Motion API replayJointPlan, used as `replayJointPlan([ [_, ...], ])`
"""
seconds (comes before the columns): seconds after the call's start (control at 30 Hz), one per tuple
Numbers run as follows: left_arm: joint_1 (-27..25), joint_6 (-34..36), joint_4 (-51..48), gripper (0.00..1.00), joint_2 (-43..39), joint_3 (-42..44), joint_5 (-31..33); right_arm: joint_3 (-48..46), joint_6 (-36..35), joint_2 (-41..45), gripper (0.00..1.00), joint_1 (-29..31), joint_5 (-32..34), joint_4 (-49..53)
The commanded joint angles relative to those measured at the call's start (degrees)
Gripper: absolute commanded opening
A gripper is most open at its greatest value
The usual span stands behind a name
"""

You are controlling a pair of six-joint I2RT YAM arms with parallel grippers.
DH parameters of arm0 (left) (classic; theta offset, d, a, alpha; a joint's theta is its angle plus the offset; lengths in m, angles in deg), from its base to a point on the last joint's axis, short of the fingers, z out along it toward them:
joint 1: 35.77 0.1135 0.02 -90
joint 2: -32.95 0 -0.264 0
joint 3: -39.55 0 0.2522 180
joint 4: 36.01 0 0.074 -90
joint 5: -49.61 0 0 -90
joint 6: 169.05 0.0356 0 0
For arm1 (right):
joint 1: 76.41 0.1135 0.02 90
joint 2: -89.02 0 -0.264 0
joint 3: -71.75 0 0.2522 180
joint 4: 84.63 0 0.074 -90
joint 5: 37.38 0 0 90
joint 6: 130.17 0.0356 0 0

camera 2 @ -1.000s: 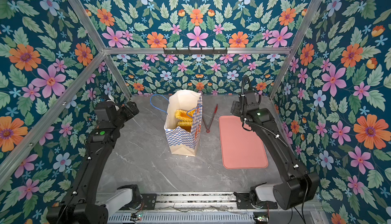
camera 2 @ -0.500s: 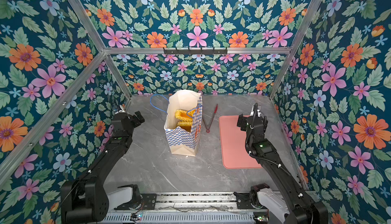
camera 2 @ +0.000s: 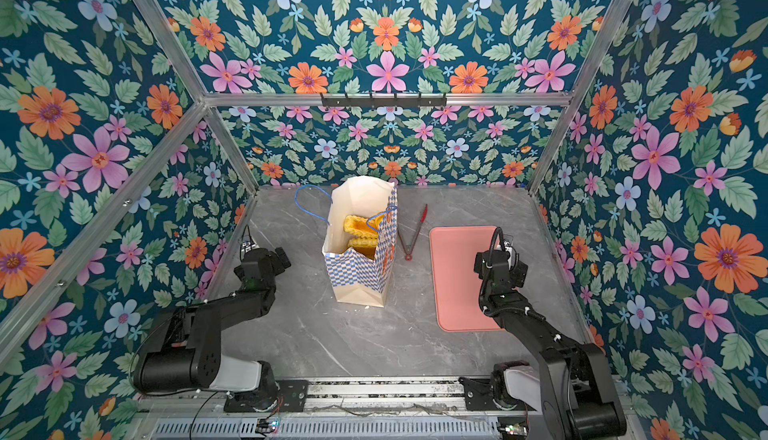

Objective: Place the fake bread into the paper bag

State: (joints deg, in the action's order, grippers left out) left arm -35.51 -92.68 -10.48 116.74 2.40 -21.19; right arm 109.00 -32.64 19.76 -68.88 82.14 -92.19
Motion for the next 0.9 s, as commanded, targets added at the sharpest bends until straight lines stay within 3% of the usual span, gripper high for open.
replayJointPlan([
  [0.0,-0.39,3.6,9.09,1.0,0.87,0.4,0.79,-1.27,-2.45,-2.57,0.99,-0.06,-0.59,-10.27],
  [0.2,-1.38,9.5,31.71,1.0,4.53,8.27,-1.86,-2.61,-4.96,-9.61,0.99,-0.98,-5.79,-21.32],
  [0.27,-1.37,10.17,33.15,1.0,5.28,8.9,-4.18,-2.88,-6.21,-12.45,0.99,-1.29,-6.64,-26.65],
  [0.33,-1.31,9.78,31.65,1.0,5.56,8.63,-5.2,-1.45,-4.95,-11.77,0.99,-2.13,-8.92,-20.98],
  [0.4,-1.39,10.81,41.27,1.0,9.56,10.46,-5.09,-1.23,-4.86,-11.79,0.99,-2.34,-9.17,-20.93],
  [0.47,-1.39,9.7,35.78,1.0,7.44,10.37,-5.42,-2.23,-4.97,-11.54,0.99,-2.5,-9.8,-22.78],
  [0.57,-1.39,10.57,39.25,1.0,8.99,10.4,-5.4,-4.12,-5.21,-10.76,0.99,-2.61,-11.01,-25.56],
  [0.87,-1.44,10.9,36.04,1.0,8.95,8.72,-5.82,-7.49,-5.21,-10.0,0.99,-2.66,-11.41,-30.96],
])
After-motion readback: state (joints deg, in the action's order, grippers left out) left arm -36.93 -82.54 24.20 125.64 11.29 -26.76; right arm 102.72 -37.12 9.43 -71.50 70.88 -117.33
